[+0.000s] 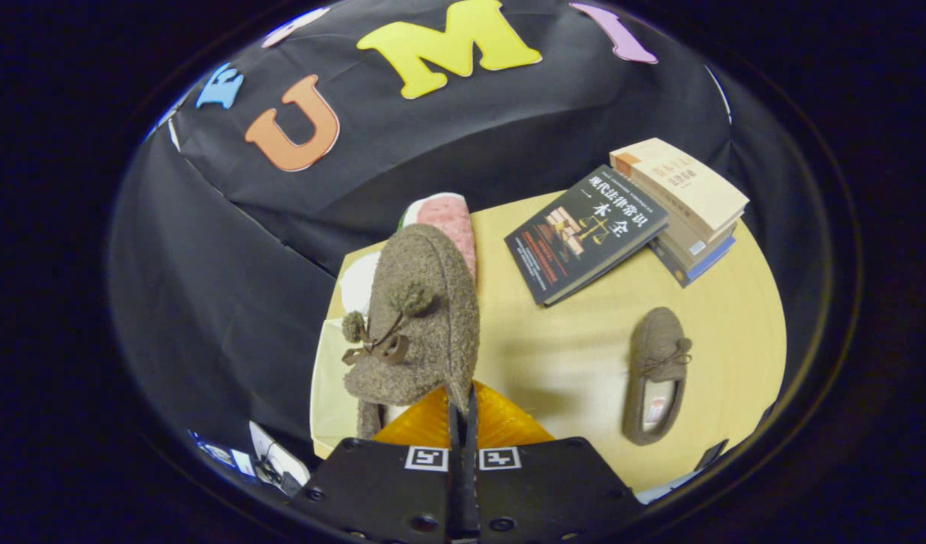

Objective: Open the storage box then place both shoes into the box .Put the left shoe in first, then the right shoe, with the right side of both shoes facing outward in a uniform manner.

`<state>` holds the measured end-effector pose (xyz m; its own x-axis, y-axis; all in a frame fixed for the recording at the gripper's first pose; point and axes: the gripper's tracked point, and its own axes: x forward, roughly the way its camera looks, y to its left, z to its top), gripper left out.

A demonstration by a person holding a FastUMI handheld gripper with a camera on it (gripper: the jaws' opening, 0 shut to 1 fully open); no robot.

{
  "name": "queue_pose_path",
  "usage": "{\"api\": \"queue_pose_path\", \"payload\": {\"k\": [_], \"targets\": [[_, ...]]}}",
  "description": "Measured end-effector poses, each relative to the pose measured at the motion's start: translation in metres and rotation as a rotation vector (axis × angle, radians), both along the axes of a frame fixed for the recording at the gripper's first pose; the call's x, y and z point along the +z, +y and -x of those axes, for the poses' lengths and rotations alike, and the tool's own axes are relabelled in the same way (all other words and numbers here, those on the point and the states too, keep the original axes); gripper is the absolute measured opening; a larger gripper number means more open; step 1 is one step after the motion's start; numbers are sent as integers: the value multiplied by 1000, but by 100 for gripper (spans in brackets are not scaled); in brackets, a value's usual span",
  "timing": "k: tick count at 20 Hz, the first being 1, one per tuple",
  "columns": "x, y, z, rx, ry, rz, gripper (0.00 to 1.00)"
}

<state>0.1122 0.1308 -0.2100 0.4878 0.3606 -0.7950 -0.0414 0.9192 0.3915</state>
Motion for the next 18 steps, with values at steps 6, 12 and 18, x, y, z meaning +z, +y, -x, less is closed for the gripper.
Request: {"api": "queue_pose_path", "payload": {"k": [6, 12, 18], "targets": [[-10, 102, 9, 44, 59, -35, 0], [-84, 174, 16, 42, 192, 20, 0], [-184, 214, 7, 5, 349, 132, 1]]}}
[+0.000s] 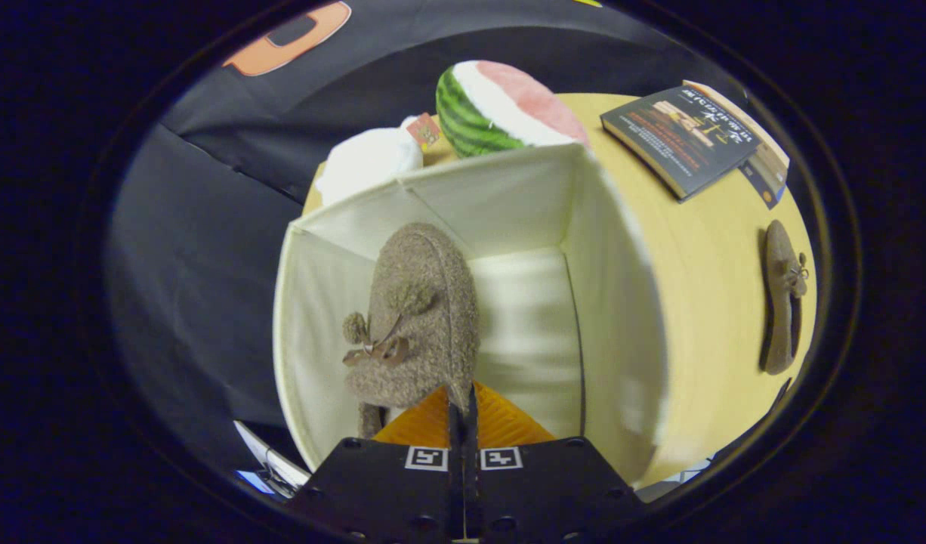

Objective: Open the storage box then place both shoes into the box .Put the left shoe in first, then the right shoe, with the right side of both shoes facing outward in a uniform manner.

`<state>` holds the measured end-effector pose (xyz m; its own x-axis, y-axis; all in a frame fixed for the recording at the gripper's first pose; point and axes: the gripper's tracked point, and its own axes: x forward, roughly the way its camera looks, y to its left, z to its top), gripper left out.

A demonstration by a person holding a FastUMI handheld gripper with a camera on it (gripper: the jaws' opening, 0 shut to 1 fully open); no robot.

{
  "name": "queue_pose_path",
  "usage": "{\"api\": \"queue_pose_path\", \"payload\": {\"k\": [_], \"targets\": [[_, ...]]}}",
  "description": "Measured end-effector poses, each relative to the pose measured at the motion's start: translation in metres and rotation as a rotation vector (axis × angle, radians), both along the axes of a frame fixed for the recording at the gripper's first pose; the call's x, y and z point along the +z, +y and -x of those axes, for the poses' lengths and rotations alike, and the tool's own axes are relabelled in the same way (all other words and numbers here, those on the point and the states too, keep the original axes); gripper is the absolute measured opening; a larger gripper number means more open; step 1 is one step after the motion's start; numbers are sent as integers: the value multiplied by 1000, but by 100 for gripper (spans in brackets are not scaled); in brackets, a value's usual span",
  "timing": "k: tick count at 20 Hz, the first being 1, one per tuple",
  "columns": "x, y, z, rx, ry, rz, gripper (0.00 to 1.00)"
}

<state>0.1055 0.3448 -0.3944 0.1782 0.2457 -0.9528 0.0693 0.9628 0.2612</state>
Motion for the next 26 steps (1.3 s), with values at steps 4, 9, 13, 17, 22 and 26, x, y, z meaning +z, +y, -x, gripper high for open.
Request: {"api": "queue_pose_path", "payload": {"k": [4, 9, 13, 17, 22, 26], "targets": [[-16, 2, -4, 36, 0, 122, 2], [-30, 10, -3, 5, 43, 83, 2], [-25, 9, -3, 17, 31, 75, 10], [17, 3, 2, 90, -45, 52, 60], [102, -19, 2, 190, -241, 12, 96], [144, -67, 15, 222, -309, -27, 96]]}}
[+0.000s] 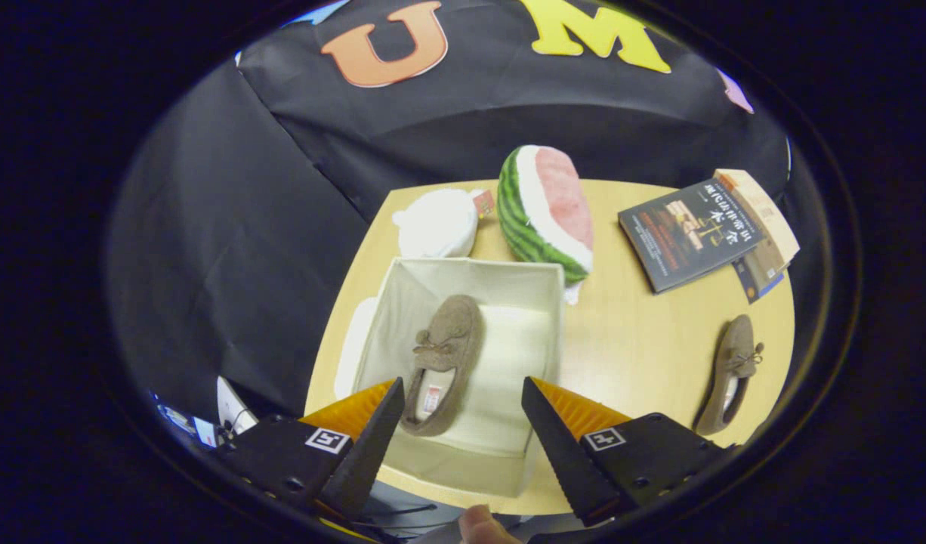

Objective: Open the storage box then place both shoes into the box .Put the left shoe in first, then the right shoe, with the right side of both shoes facing outward in a uniform manner.

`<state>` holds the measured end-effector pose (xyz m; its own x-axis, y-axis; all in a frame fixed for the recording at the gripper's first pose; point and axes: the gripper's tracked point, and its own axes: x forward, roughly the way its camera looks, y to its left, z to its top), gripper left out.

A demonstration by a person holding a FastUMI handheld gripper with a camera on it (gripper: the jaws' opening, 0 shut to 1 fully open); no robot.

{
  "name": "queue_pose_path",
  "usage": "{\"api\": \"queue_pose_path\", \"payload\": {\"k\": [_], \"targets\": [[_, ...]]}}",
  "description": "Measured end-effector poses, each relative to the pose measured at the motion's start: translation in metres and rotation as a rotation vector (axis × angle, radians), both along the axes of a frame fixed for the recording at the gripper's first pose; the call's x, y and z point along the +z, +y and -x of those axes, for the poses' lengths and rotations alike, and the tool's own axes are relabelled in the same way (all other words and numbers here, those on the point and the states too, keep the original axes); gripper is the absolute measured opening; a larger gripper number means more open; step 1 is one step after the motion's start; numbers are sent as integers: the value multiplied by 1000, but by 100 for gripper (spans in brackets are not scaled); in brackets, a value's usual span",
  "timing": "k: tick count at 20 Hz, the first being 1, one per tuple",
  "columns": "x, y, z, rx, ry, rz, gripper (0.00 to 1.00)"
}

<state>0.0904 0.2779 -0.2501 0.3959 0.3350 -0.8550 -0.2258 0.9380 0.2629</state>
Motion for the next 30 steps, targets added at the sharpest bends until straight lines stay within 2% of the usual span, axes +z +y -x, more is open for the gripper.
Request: {"api": "queue_pose_path", "payload": {"k": [2, 5, 8, 15, 20, 23, 25, 30], "targets": [[4, -40, 6, -7, 9, -2, 97], [-6, -108, 2, -58, 14, 13, 96], [-30, -188, -7, -143, 25, 71, 96], [-90, -347, -10, -241, 107, 207, 96], [-139, -404, -1, -317, 182, 273, 95], [-159, -433, -4, -368, 189, 354, 88], [-172, -429, -4, -363, 218, 322, 86], [-187, -404, -7, -339, 253, 193, 32]]}}
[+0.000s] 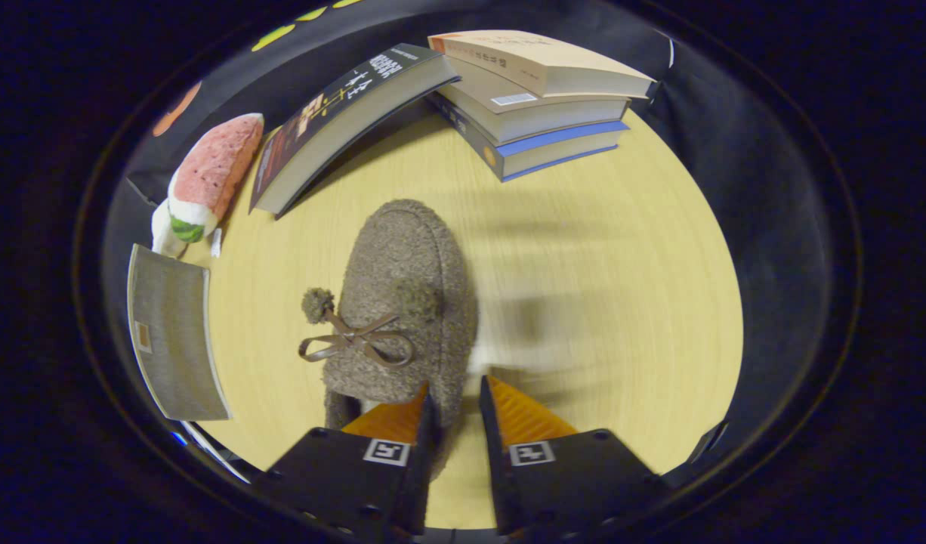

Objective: Open the storage box then place both shoes into the box .Put the left shoe in first, then the right shoe, with the right side of both shoes facing outward in a uniform manner.

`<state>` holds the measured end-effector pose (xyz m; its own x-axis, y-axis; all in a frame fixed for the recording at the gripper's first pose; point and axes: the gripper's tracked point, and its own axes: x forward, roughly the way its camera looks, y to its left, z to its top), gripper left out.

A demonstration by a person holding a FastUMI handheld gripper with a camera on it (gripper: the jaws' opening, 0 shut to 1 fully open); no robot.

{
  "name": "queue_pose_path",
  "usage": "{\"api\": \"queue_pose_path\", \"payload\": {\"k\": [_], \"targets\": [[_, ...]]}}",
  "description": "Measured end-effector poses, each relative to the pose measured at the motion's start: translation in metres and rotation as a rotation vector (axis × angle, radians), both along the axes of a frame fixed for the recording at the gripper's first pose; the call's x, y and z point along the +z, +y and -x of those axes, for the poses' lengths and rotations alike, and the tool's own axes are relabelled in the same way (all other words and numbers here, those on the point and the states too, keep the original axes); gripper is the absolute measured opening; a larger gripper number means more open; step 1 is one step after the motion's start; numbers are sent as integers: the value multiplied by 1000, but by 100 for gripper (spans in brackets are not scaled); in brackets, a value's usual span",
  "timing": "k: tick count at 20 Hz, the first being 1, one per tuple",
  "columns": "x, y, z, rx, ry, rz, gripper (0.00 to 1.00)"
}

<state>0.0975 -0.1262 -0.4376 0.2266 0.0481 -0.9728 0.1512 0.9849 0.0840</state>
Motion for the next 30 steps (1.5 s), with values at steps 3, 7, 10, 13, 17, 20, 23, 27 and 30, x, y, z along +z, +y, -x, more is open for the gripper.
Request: {"api": "queue_pose_path", "payload": {"k": [3, 7, 10, 13, 17, 20, 23, 27, 30], "targets": [[5, 1, -1, -69, -3, -14, 1], [25, 10, 8, -101, -34, -80, 1], [64, 27, 10, -100, -84, -135, 0], [111, 52, 12, -74, -128, -187, 1], [166, 105, 11, -1, -184, -213, 0], [206, 162, 14, 80, -214, -242, 0], [231, 223, 15, 156, -243, -260, 1], [231, 307, 22, 198, -212, -299, 1], [212, 355, 24, 173, -169, -307, 0]]}}
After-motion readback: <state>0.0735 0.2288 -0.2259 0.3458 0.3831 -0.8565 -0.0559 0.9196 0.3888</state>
